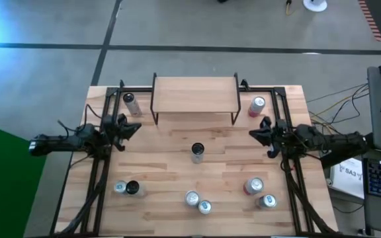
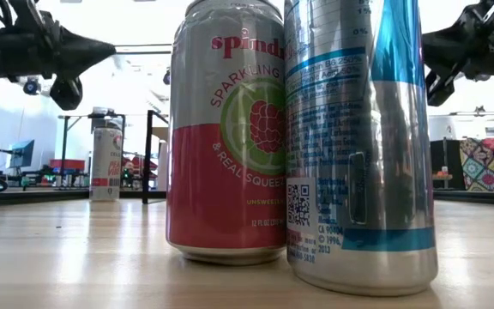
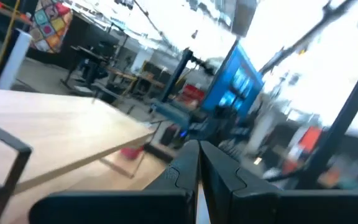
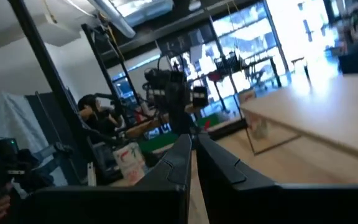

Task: Place canned beverage on shelf
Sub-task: Put the top white-pink soda can on the shelf

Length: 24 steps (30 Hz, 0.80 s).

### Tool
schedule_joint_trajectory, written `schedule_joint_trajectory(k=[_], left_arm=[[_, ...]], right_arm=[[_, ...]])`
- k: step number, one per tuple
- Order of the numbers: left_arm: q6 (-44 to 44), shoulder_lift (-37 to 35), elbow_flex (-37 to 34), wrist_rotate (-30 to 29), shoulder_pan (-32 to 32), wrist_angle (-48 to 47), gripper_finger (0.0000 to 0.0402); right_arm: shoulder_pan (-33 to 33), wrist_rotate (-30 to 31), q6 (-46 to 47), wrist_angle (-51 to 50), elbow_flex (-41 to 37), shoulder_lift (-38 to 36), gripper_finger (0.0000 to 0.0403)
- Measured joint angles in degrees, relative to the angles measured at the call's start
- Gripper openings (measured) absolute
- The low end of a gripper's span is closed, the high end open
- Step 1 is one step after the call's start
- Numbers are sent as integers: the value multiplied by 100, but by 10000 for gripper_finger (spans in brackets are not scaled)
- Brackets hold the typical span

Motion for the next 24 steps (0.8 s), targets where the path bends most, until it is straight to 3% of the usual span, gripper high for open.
schedule_joint_trajectory(k=[7, 13, 16, 20, 24], left_arm=[[-86, 118, 188, -253, 1, 66, 0], [683, 665, 916, -324, 1, 69, 0], [940, 1114, 1385, -753, 1, -175, 0], [1037, 1757, 2014, -977, 1, -596, 0], [1067, 2428, 2570, -1188, 1, -1072, 0]], right_arm=[[0, 9, 67, 781, 0, 682, 18], [0, 7, 86, 1652, 0, 1210, 18], [0, 80, 335, 2121, 11, 1423, 18], [-2, 143, 544, 1878, 446, 1704, 18], [-2, 141, 387, 820, 1323, 2075, 18]])
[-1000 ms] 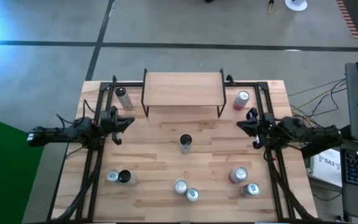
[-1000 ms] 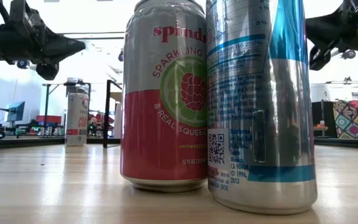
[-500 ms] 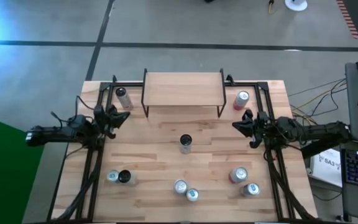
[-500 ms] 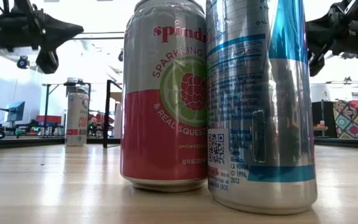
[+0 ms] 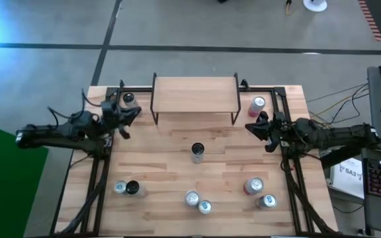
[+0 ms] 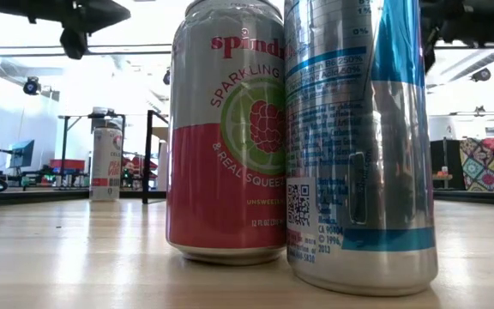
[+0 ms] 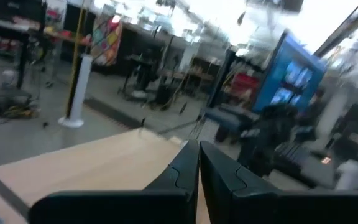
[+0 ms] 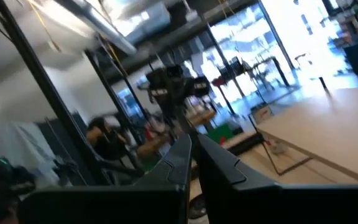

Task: Place canned beverage on shelf
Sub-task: Put the top white-pink soda can on the shelf

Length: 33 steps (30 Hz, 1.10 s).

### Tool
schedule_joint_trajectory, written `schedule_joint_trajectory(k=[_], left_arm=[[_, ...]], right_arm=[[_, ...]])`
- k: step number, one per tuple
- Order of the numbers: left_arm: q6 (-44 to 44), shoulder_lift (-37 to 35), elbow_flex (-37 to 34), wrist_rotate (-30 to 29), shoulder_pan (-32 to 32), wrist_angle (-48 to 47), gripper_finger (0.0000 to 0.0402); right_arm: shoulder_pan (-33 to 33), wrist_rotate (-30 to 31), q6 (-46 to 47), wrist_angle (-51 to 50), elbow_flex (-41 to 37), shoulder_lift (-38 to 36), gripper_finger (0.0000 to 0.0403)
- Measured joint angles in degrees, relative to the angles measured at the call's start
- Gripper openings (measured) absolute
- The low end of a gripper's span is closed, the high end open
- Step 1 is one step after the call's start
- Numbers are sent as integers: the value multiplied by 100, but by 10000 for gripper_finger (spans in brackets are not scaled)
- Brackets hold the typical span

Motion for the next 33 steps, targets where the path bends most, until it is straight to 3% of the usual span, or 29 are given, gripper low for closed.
schedule_joint_trajectory(k=[4, 11, 13, 21, 25, 33], left_arm=[[-50, 611, 444, -209, 0, -280, 2], [-606, 1379, 1272, -225, 9, -686, 25], [-848, 1560, 1634, -216, 9, -1248, 31], [-1395, 2413, 2972, -119, 9, -3772, 80], [-1471, 2737, 3093, 218, 13, -4055, 96], [-1935, 3192, 3002, 794, 9, -4087, 101]], right_arm=[[0, 2, -49, -786, 993, 435, 18], [1, -150, -69, -825, 2458, 1035, 18], [1, -338, -188, -931, 2818, 1149, 18], [33, -498, 72, -2904, 3746, 1759, 18], [50, -798, 49, -2936, 3900, 2285, 18], [39, -297, 19, -3545, 4451, 3289, 27]])
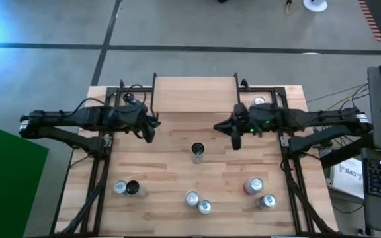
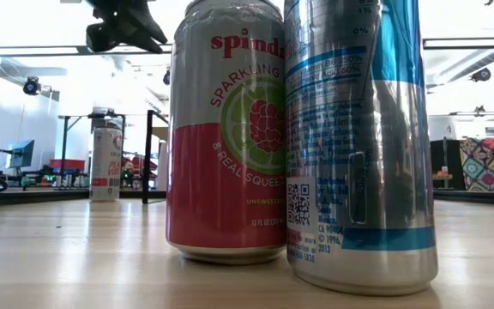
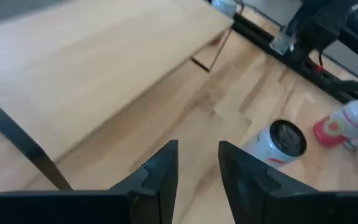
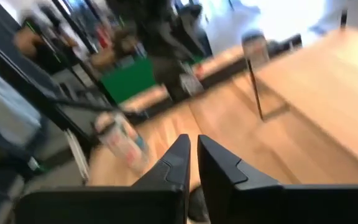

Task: Place canned beverage on shelf
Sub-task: Put the top white-pink soda can on the shelf

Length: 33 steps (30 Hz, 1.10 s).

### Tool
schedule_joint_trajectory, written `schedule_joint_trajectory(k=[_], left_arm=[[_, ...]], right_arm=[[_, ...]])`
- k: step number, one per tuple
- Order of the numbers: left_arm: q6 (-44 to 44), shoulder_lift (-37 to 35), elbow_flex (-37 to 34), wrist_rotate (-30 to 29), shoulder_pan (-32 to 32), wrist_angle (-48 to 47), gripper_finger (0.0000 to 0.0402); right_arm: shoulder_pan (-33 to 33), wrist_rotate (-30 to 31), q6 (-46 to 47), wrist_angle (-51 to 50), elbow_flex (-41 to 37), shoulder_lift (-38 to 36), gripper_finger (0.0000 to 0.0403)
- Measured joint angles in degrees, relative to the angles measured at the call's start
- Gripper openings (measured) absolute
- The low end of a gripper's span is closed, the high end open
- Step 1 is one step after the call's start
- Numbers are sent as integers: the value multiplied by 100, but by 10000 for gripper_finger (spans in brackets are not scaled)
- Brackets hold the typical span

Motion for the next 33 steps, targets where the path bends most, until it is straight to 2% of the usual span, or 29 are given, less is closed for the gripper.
schedule_joint_trajectory(k=[10, 16, 20, 27, 33], left_arm=[[-72, -9, -4, 145, -2, -122, 101], [564, 77, -7, -202, 0, -122, 101], [693, 338, -7, -185, 0, -121, 101], [135, 883, -11, 803, -4, -131, 101], [110, 1003, -11, 884, -4, -131, 101]], right_arm=[[0, 17, -101, -1285, 988, 459, 87], [24, -37, -101, -1210, 1030, 680, 133], [6, 67, -66, -1096, 1043, 981, 147], [-127, 159, 198, -2102, 1385, 1359, 150], [-129, 187, 207, -2532, 1528, 1316, 161]])
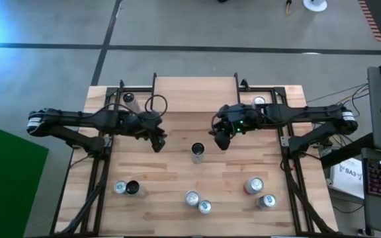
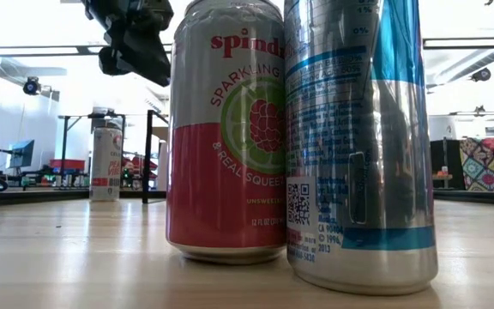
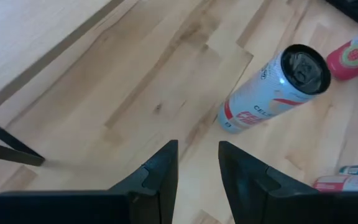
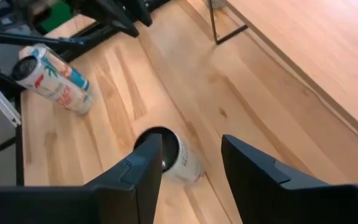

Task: Place canned beverage on shelf
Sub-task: Put the top white-pink soda can on the shelf

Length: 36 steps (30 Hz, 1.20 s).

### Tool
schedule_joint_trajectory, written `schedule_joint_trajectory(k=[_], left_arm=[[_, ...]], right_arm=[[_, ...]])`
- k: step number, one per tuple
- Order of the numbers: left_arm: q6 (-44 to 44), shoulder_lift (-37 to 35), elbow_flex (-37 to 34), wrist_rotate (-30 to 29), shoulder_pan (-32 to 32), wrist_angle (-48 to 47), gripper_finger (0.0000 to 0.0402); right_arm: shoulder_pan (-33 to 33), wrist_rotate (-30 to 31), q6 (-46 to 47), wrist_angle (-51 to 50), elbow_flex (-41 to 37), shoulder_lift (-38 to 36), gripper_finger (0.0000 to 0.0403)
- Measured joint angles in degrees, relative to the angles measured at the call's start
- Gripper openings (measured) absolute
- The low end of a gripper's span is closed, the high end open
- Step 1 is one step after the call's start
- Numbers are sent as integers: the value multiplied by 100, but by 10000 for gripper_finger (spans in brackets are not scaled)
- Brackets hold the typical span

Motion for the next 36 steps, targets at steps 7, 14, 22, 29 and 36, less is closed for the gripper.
schedule_joint_trajectory(k=[7, 14, 22, 29, 36], left_arm=[[-6, -492, -57, -346, 0, 10, 101], [-148, -1065, -494, -540, -43, 95, 131], [-835, -1357, -1668, -181, -224, 915, 213], [-736, -1064, -1956, -469, -121, 1828, 250], [-740, -976, -288, -887, 619, -745, 252]], right_arm=[[-55, 286, 268, -947, -12, -171, 205], [14, 297, 555, -1441, -20, -193, 270], [15, 713, 713, -1566, -24, -104, 294], [-52, 868, 710, -1568, 10, -113, 290], [-61, 1009, 741, -1566, 28, -152, 288]])
